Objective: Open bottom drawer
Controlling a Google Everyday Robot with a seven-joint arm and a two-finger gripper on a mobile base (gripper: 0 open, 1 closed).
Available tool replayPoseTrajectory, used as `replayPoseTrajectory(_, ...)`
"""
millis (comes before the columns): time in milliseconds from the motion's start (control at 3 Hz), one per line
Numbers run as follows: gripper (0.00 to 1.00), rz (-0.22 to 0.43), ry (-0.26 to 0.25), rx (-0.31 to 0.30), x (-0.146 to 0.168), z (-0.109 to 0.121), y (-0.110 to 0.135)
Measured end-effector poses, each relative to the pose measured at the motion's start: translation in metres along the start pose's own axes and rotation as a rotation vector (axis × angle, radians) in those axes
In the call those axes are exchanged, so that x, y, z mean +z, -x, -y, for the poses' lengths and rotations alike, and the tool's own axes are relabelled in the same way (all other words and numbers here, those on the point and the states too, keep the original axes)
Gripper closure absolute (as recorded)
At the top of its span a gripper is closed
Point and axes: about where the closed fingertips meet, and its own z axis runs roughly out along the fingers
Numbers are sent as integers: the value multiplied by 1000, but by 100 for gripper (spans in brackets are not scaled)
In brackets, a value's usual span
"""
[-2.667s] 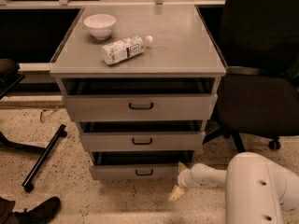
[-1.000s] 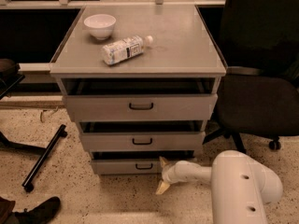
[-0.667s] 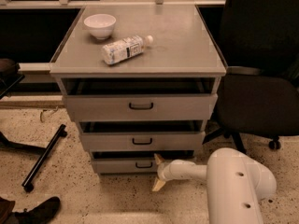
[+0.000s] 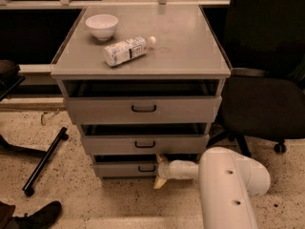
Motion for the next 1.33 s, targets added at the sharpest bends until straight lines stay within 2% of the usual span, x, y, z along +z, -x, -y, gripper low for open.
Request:
replayPoseTrajectory(333, 0, -53, 29, 57, 11, -6, -30)
replayPoseTrajectory(667, 0, -89, 100, 98, 10, -21, -40)
replayPoseTrajectory(1000, 0, -89, 100, 99, 8, -20, -38)
replayPoseTrajectory(1333, 0, -156, 179, 174, -21, -24, -37)
